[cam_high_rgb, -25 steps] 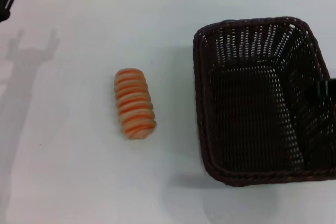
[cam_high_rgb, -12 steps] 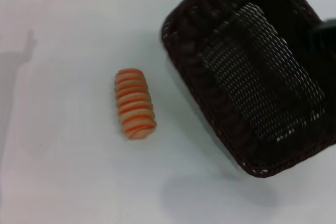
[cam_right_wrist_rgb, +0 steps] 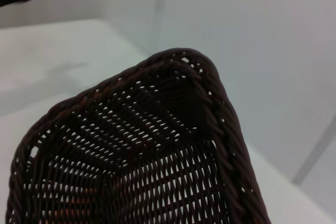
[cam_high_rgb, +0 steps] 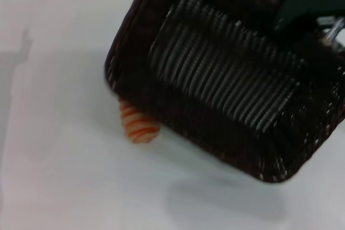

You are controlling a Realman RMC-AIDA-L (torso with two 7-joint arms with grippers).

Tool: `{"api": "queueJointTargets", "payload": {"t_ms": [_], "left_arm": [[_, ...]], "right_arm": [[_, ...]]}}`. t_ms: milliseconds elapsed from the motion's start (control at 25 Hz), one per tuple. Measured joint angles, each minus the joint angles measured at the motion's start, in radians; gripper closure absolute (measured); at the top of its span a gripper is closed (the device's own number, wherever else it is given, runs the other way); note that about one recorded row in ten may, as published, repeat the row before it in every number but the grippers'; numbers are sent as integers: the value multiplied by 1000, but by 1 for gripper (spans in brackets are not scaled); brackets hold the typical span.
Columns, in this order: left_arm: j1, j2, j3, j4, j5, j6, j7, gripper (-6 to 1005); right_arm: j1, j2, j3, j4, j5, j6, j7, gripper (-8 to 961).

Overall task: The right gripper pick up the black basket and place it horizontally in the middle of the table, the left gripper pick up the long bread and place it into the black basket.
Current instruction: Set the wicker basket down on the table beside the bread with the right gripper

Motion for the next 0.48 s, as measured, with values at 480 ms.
{"api": "queueJointTargets", "payload": {"t_ms": [480], "left_arm": [[-6, -9, -58, -28, -2, -3, -7, 128]], "right_arm": [[222, -6, -3, 133, 172, 299, -70, 805]]}}
